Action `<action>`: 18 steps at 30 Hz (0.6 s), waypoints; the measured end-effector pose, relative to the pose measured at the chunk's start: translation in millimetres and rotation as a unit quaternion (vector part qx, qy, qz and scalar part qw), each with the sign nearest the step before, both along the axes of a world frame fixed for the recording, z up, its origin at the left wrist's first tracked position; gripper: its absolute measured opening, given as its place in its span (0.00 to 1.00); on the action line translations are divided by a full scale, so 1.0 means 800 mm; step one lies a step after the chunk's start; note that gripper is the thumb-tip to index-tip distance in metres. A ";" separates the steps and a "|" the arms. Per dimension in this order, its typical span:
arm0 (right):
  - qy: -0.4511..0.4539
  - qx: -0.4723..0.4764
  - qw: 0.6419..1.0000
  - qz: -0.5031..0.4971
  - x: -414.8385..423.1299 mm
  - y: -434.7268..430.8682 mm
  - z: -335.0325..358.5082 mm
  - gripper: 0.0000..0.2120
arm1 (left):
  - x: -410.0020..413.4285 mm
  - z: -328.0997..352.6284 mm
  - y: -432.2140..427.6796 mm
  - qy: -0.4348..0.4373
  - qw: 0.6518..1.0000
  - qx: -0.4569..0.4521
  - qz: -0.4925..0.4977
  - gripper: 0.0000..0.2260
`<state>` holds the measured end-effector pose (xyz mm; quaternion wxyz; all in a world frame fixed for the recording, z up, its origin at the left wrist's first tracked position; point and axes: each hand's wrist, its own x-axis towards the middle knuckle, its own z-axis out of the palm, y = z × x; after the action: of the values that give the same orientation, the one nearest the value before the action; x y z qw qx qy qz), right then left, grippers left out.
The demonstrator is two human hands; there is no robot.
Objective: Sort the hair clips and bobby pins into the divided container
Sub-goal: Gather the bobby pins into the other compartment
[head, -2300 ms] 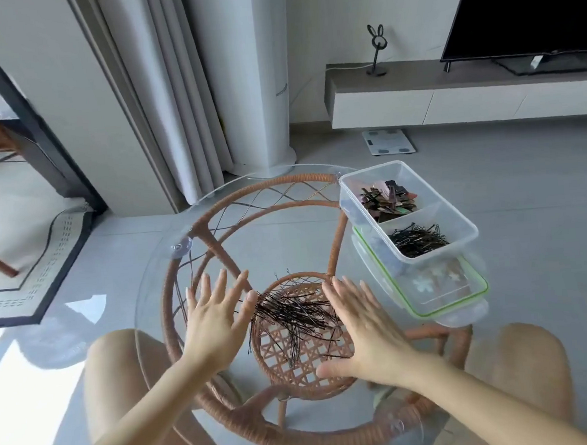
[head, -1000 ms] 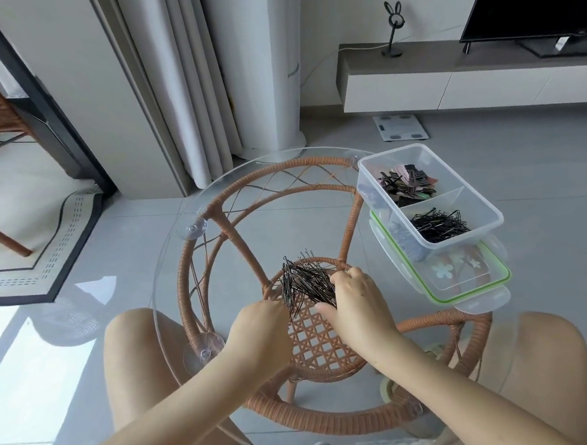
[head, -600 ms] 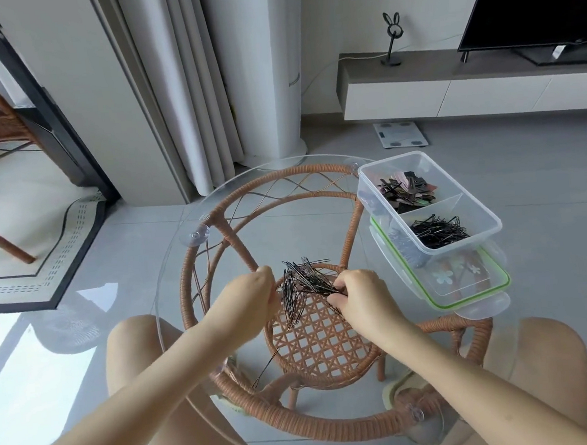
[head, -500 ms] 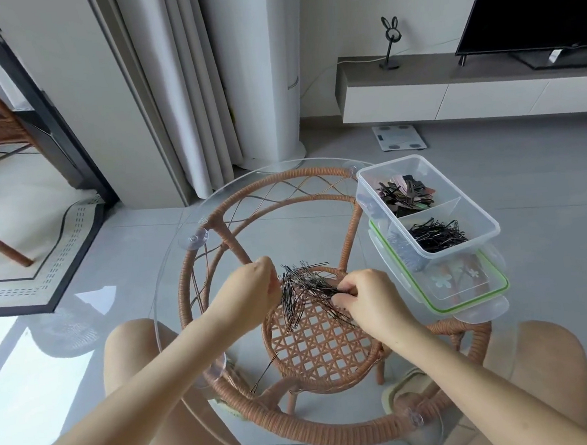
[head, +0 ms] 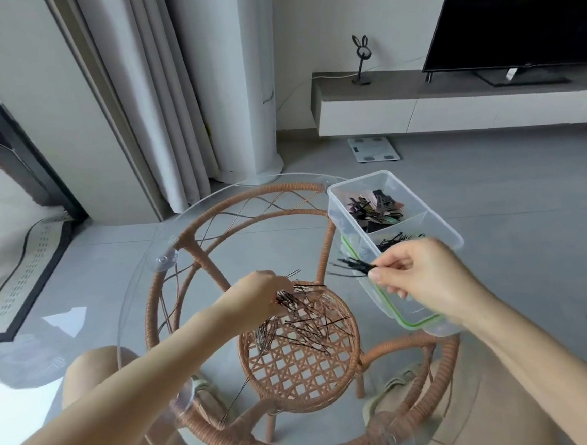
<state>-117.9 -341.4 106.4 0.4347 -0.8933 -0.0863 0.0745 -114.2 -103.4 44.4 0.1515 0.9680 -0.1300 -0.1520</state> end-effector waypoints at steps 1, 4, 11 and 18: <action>-0.003 -0.005 1.000 -0.008 0.007 -0.012 0.007 0.06 | 0.002 -0.002 -0.001 0.002 1.000 0.006 -0.005 0.17; -0.035 -0.064 0.997 -0.022 0.034 -0.046 0.029 0.03 | 0.008 -0.005 -0.004 -0.020 0.999 0.028 -0.032 0.12; -0.051 -0.341 0.935 0.086 0.092 -0.071 0.034 0.05 | 0.015 -0.011 -0.009 -0.155 0.973 0.116 -0.125 0.08; -0.050 -0.390 0.905 0.162 0.113 -0.052 0.003 0.10 | 0.017 -0.011 -0.006 -0.056 0.993 0.058 -0.082 0.11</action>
<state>-27.7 -383.2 108.9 0.0286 -0.9679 -0.2152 0.1268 -100.7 -108.4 35.6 0.0742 0.9683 -0.2082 -0.1165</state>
